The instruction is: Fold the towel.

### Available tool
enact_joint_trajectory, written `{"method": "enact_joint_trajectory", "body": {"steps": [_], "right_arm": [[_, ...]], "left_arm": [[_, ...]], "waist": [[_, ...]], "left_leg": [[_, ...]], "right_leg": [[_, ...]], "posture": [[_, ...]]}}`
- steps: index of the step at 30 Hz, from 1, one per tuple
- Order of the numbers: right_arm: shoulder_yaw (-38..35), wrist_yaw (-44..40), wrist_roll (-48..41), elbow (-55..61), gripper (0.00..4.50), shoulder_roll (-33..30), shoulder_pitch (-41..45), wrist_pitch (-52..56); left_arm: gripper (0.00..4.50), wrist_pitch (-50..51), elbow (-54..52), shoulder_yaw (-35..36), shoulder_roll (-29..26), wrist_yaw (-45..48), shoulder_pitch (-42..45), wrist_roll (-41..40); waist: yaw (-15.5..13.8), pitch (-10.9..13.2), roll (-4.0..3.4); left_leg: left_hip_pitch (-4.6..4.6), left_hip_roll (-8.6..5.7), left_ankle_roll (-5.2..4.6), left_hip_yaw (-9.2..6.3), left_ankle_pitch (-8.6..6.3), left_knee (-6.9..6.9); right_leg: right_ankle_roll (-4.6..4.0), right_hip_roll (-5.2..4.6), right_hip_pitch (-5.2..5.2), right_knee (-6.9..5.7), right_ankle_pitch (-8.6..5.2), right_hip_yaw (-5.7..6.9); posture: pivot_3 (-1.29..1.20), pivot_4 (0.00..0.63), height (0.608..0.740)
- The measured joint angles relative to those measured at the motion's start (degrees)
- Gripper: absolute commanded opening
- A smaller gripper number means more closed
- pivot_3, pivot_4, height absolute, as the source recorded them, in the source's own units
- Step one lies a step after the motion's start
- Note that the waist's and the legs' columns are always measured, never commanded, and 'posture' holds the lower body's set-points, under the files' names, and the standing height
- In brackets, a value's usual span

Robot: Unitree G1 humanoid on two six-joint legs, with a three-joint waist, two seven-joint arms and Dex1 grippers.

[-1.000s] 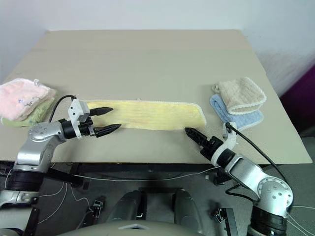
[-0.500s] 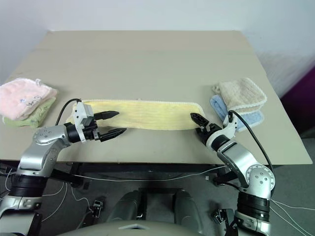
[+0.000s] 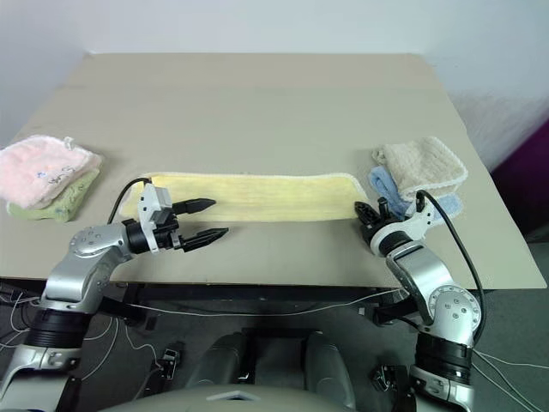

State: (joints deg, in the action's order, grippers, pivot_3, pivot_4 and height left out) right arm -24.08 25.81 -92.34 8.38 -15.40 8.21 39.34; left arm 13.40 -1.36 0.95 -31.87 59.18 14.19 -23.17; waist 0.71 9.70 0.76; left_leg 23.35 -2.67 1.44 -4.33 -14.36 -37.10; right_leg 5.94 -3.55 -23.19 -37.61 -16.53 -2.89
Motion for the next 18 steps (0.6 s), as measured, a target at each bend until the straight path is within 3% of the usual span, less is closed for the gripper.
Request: {"method": "enact_joint_trajectory", "body": {"steps": [7, 10, 18], "right_arm": [[-3.8, -1.0, 0.2, 0.3, 0.02, -6.7, 0.1, -0.3], [-1.7, -3.0, 1.6, 3.0, 0.02, -10.6, 2.5, 1.9], [19.4, -14.7, 14.1, 12.2, 0.02, -17.4, 12.9, 13.6]], "left_arm": [[4.01, -0.5, 1.0, -0.1, 0.7, -0.1, 1.0, 0.1], [4.01, -1.1, 1.3, -0.4, 1.3, -0.2, 1.3, 0.3], [4.01, -1.6, 1.6, -1.4, 2.7, -0.9, 1.8, 0.8]], "waist": [[0.1, 0.0, -0.02], [0.4, 0.1, -0.12], [0.2, 0.1, -0.11]], "left_leg": [[0.0, 0.01, 0.0, 0.02, 0.0, 0.01], [0.0, 0.04, 0.0, 0.04, 0.0, 0.03], [0.04, 0.11, 0.0, 0.02, 0.0, 0.01]], "right_leg": [[0.0, 0.01, -0.01, 0.0, 0.0, -0.01], [0.0, 0.02, -0.04, 0.0, 0.0, -0.03], [-0.01, 0.06, -0.06, 0.06, 0.0, -0.01]], "posture": [[0.0, 0.15, 0.74], [0.0, 0.15, 0.74], [0.0, 0.15, 0.74]]}}
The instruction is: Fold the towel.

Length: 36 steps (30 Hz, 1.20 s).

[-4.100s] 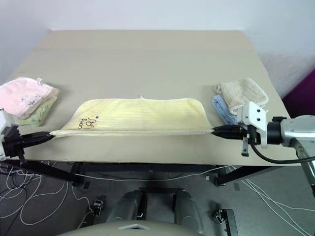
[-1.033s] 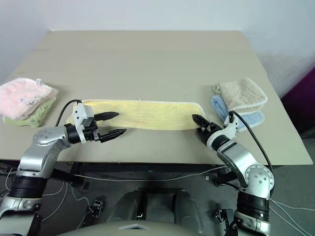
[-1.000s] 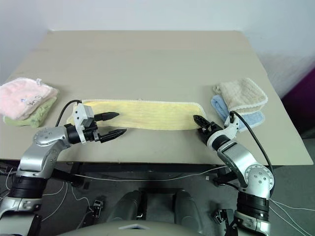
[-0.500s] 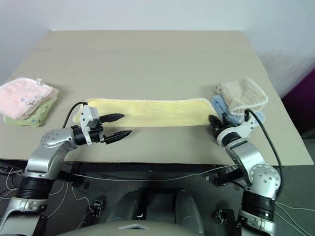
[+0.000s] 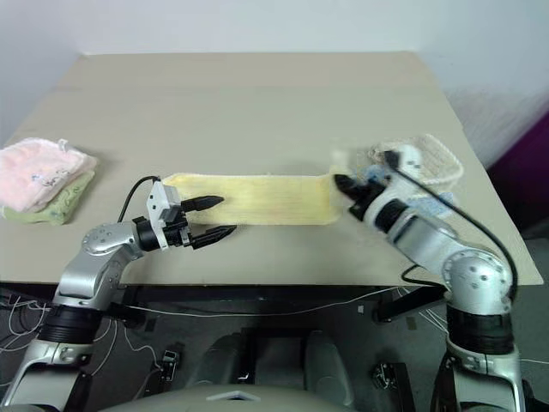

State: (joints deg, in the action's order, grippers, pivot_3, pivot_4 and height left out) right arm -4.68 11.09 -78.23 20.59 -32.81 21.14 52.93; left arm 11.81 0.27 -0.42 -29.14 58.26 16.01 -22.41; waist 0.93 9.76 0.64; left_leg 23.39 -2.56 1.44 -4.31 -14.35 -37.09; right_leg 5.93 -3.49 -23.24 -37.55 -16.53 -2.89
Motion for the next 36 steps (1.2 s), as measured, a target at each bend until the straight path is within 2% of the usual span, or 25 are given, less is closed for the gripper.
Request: {"method": "enact_joint_trajectory", "body": {"steps": [8, 17, 20, 24, 25, 26, 27, 32, 35, 36], "right_arm": [[14.1, -13.6, 19.3, -8.7, 0.02, 4.1, 8.6, 1.3], [18.3, -23.7, 33.9, -13.7, 0.02, 7.8, 8.6, -0.6], [18.2, -26.2, 35.4, -13.6, 0.7, 9.0, 8.6, -0.9], [16.5, -28.9, 35.9, -12.4, 2.03, 10.4, 8.5, -1.0], [16.1, -29.2, 35.9, -11.9, 2.1, 10.5, 8.4, -1.1], [15.3, -29.5, 36.0, -11.6, 2.48, 10.4, 8.4, -1.3], [14.6, -29.9, 36.5, -10.4, 2.53, 10.7, 7.6, -2.5], [8.3, -33.4, 37.4, -6.3, 2.53, 7.9, 4.8, -6.5], [6.8, -35.7, 39.2, -9.8, 1.91, 8.1, 6.5, -9.9], [6.8, -36.7, 40.7, -12.6, 1.54, 8.2, 7.7, -11.6]], "left_arm": [[4.01, -0.1, -0.3, -0.5, 1.4, -2.0, -0.5, 0.5], [4.01, 0.1, -3.3, -0.1, 1.3, -4.2, -4.3, 0.4], [4.01, 0.3, -4.4, 0.6, 1.2, -4.9, -5.1, 0.1], [4.01, 1.8, -6.9, 2.0, 1.2, -6.1, -7.7, -2.0], [4.01, 2.1, -7.4, 2.1, 1.2, -6.3, -8.2, -2.1], [4.01, 2.6, -7.6, 2.1, 1.2, -6.5, -8.8, -2.1], [4.01, 3.2, -9.3, 3.0, 1.2, -7.4, -10.7, -3.2], [4.01, 7.5, -15.0, 7.4, 2.5, -11.9, -17.9, -8.1], [4.01, 10.3, -17.8, 10.5, 4.4, -15.6, -18.8, -12.3], [4.01, 11.5, -19.1, 11.3, 4.9, -17.3, -19.1, -13.8]], "waist": [[-0.1, 0.0, 0.02], [-0.1, 0.0, 0.02], [-0.1, 0.0, 0.02], [-0.1, 0.0, 0.02], [-0.1, 0.0, 0.01], [-0.2, 0.0, 0.02], [-0.1, 0.0, 0.02], [-0.1, 0.0, 0.01], [-0.1, 0.0, 0.01], [-0.1, 0.0, 0.02]], "left_leg": [[0.02, -0.04, 0.0, -0.05, 0.0, 0.02], [0.04, -0.04, 0.01, -0.06, 0.0, 0.04], [0.04, -0.04, 0.01, -0.07, 0.0, 0.05], [0.04, -0.04, 0.01, -0.08, -0.01, 0.07], [0.04, -0.04, 0.01, -0.08, -0.01, 0.07], [0.04, -0.04, 0.02, -0.09, -0.01, 0.07], [0.05, -0.04, 0.02, -0.09, -0.01, 0.08], [0.07, -0.04, 0.0, -0.11, -0.02, 0.12], [0.03, -0.04, 0.0, -0.11, -0.02, 0.11], [0.03, -0.04, 0.0, -0.11, -0.03, 0.11]], "right_leg": [[0.0, -0.02, -0.02, 0.04, 0.0, 0.05], [0.0, -0.04, -0.06, 0.06, 0.01, 0.05], [0.0, -0.04, -0.07, 0.05, 0.01, 0.05], [0.0, -0.06, -0.07, 0.05, 0.01, 0.04], [0.0, -0.06, -0.08, 0.05, 0.01, 0.04], [0.0, -0.06, -0.07, 0.05, 0.01, 0.06], [0.0, -0.08, -0.06, 0.1, 0.01, 0.04], [0.0, -0.1, -0.02, 0.22, 0.02, 0.03], [-0.01, -0.1, 0.02, 0.23, 0.02, 0.04], [-0.01, -0.09, 0.02, 0.23, 0.02, 0.06]], "posture": [[0.0, 0.15, 0.74], [0.0, 0.15, 0.74], [0.0, 0.15, 0.74], [0.0, 0.15, 0.74], [0.0, 0.15, 0.74], [0.0, 0.15, 0.74], [0.0, 0.15, 0.74], [0.0, 0.15, 0.74], [0.0, 0.15, 0.74], [0.0, 0.15, 0.74]]}}
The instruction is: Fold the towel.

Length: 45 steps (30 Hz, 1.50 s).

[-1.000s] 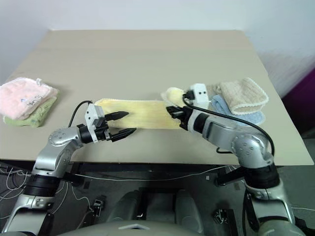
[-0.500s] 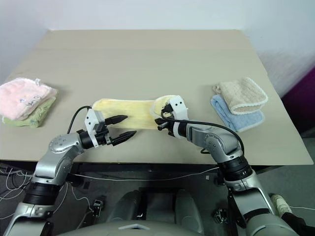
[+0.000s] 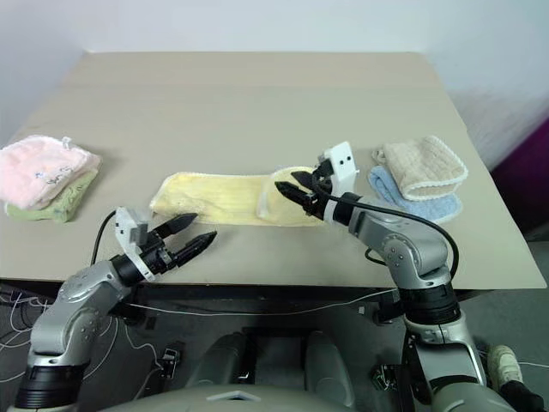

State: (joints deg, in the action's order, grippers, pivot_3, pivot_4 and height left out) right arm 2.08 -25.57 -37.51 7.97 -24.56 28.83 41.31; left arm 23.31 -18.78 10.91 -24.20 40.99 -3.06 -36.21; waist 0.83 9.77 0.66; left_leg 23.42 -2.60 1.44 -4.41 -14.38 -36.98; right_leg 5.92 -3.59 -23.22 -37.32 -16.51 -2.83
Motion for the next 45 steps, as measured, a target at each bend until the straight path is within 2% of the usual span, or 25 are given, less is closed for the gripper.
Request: {"method": "enact_joint_trajectory", "body": {"steps": [4, 5, 12, 19, 21, 24, 28, 32, 43, 45], "right_arm": [[1.8, -4.6, 6.2, -10.1, 0.19, 1.5, 3.0, -7.5], [2.8, -6.1, 8.1, -12.9, 0.06, 2.2, 3.5, -9.9], [8.7, -12.2, 18.6, -26.4, 0.06, 6.1, 4.4, -21.9], [9.5, -14.1, 24.2, -30.3, 0.06, 7.2, 4.4, -28.2], [9.0, -14.8, 24.3, -29.3, 0.06, 7.2, 3.9, -28.4], [7.5, -16.4, 22.7, -24.3, 0.0, 6.7, 2.2, -27.0], [3.5, -17.5, 19.2, -14.3, 0.0, 4.2, 2.1, -24.0], [0.3, -17.4, 17.3, -9.1, 0.0, 2.1, 2.4, -21.1], [-0.7, -15.3, 16.9, -4.3, 0.0, 1.3, 1.0, -18.4], [-0.7, -14.9, 16.9, -3.8, 0.0, 1.0, 0.4, -18.0]], "left_arm": [[4.01, 4.9, -2.5, 2.3, 2.6, -5.9, -1.8, -5.8], [4.01, 6.3, -3.0, 3.1, 3.9, -7.8, -2.4, -8.0], [4.01, 9.1, -5.6, 8.0, 10.7, -20.1, -6.8, -16.7], [4.01, 10.4, -5.7, 8.9, 13.6, -28.8, -7.9, -19.9], [4.01, 11.3, -5.4, 8.9, 14.4, -31.7, -7.2, -20.0], [4.48, 11.9, -4.3, 9.1, 15.5, -34.9, -5.1, -21.6], [4.48, 12.6, -1.8, 10.6, 16.6, -38.2, -1.5, -25.5], [4.48, 14.2, 1.2, 11.7, 16.1, -40.2, 1.9, -28.4], [4.48, 16.6, 11.9, 11.1, 12.5, -39.9, 13.0, -26.1], [4.06, 16.6, 12.3, 11.1, 12.6, -39.6, 13.3, -25.8]], "waist": [[0.2, 0.0, -0.01], [0.3, 0.0, 0.0], [-0.1, 0.0, 0.0], [0.0, 0.0, 0.03], [-0.1, 0.0, 0.03], [-0.2, 0.0, 0.01], [-0.2, 0.0, 0.02], [-0.3, 0.0, 0.02], [-0.9, -0.1, -0.06], [-1.1, -0.1, -0.06]], "left_leg": [[0.0, 0.0, 0.0, 0.03, 0.0, 0.03], [0.0, 0.0, 0.0, 0.03, 0.0, 0.02], [0.0, -0.03, 0.01, 0.03, 0.0, -0.02], [-0.08, -0.03, 0.02, 0.02, 0.0, -0.02], [-0.07, -0.03, 0.02, 0.02, 0.0, -0.02], [-0.06, -0.04, 0.03, 0.01, 0.01, -0.03], [-0.06, -0.05, 0.03, 0.0, 0.01, -0.04], [-0.07, -0.06, 0.04, -0.03, 0.01, -0.05], [-0.08, -0.23, 0.07, -0.12, 0.04, -0.05], [-0.08, -0.23, 0.07, -0.12, 0.04, -0.05]], "right_leg": [[0.0, 0.03, -0.04, -0.01, 0.0, 0.0], [0.0, 0.03, -0.05, -0.01, 0.0, 0.0], [0.0, 0.02, -0.01, 0.0, 0.0, 0.0], [0.0, 0.04, 0.06, -0.01, 0.0, 0.01], [0.0, 0.04, 0.06, -0.01, 0.0, 0.01], [0.0, 0.03, 0.05, -0.02, 0.0, 0.01], [0.0, 0.02, 0.06, -0.02, 0.0, 0.02], [0.0, 0.02, 0.09, -0.03, 0.0, 0.05], [0.0, 0.0, 0.14, -0.03, 0.0, 0.12], [0.0, -0.02, 0.14, -0.04, 0.0, 0.12]], "posture": [[0.0, 0.15, 0.74], [0.0, 0.15, 0.74], [0.0, 0.15, 0.74], [0.0, 0.15, 0.74], [0.0, 0.15, 0.74], [0.0, 0.15, 0.74], [0.0, 0.15, 0.74], [0.0, 0.15, 0.74], [0.0, 0.15, 0.74], [0.0, 0.15, 0.74]]}}
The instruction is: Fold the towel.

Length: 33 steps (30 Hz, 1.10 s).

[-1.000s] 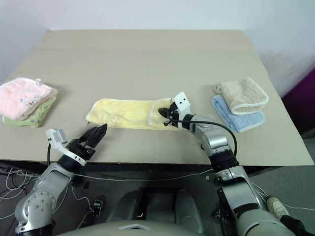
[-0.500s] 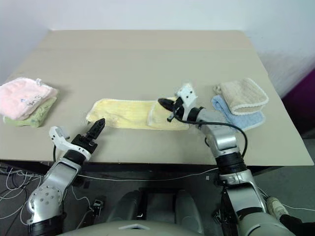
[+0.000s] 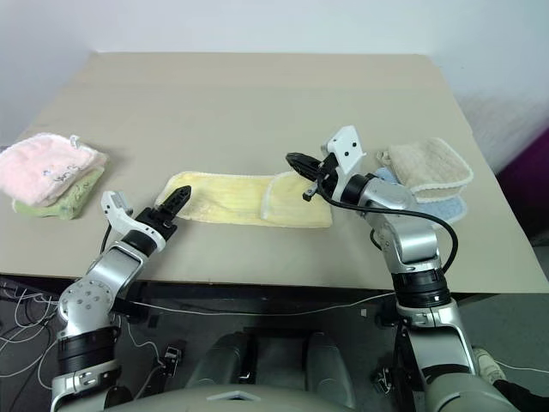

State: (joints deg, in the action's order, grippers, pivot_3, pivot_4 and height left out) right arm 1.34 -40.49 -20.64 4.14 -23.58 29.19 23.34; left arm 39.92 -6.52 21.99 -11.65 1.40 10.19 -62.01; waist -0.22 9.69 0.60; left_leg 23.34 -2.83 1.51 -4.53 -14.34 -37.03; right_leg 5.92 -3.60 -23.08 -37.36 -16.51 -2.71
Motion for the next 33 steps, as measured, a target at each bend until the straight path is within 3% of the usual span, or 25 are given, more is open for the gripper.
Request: {"method": "enact_joint_trajectory", "body": {"steps": [3, 12, 19, 24, 27, 33], "right_arm": [[-0.4, 0.8, 0.0, 0.8, 0.0, -0.1, -0.9, 0.1], [-0.8, 2.0, 0.0, 3.5, 0.0, -0.4, -3.2, 1.1], [-0.8, 2.4, 0.2, 4.8, 0.0, -0.9, -5.5, 1.5], [-1.6, 2.0, 0.1, 4.9, 0.0, -3.5, -7.4, 1.5], [-2.5, 1.2, 0.1, 4.9, 0.0, -5.2, -8.4, 1.5], [-2.5, -0.2, 0.1, 4.8, 0.0, -5.9, -9.5, 1.3]], "left_arm": [[3.19, -0.5, 1.5, 0.7, 0.5, 0.7, 0.3, 0.3], [0.02, -0.5, 3.4, 1.5, 1.6, 1.3, 1.3, 0.2], [0.02, -1.1, 5.1, 3.6, -1.4, 2.3, 3.7, 0.5], [0.02, -2.1, 7.6, 6.0, -11.9, 7.1, 6.2, 3.5], [0.02, -2.9, 7.6, 6.2, -15.4, 10.4, 6.4, 5.4], [0.02, -5.0, 2.6, -1.7, -19.8, 21.8, 6.7, 12.5]], "waist": [[-0.1, 0.0, 0.0], [0.0, 0.0, 0.02], [0.0, 0.0, 0.06], [0.8, 0.1, 0.06], [0.9, 0.1, 0.05], [0.8, 0.1, 0.07]], "left_leg": [[0.0, 0.0, 0.0, 0.0, 0.0, 0.01], [0.04, 0.01, 0.0, -0.01, 0.0, 0.03], [0.05, 0.03, 0.0, -0.01, 0.0, 0.04], [0.06, 0.02, 0.0, 0.0, 0.0, 0.09], [0.06, 0.02, 0.0, 0.0, 0.0, 0.11], [0.07, 0.02, 0.0, -0.01, 0.0, 0.13]], "right_leg": [[0.0, -0.01, 0.0, 0.01, 0.0, 0.0], [0.0, -0.01, -0.06, 0.03, 0.0, -0.01], [0.0, 0.0, -0.09, 0.03, 0.0, -0.01], [0.0, 0.02, -0.1, 0.05, 0.0, -0.01], [0.0, -0.02, -0.09, 0.08, 0.0, -0.01], [0.0, -0.09, -0.07, 0.11, 0.0, -0.02]], "posture": [[0.0, 0.15, 0.74], [0.0, 0.15, 0.74], [0.0, 0.15, 0.74], [0.0, 0.15, 0.74], [0.0, 0.15, 0.74], [0.0, 0.15, 0.74]]}}
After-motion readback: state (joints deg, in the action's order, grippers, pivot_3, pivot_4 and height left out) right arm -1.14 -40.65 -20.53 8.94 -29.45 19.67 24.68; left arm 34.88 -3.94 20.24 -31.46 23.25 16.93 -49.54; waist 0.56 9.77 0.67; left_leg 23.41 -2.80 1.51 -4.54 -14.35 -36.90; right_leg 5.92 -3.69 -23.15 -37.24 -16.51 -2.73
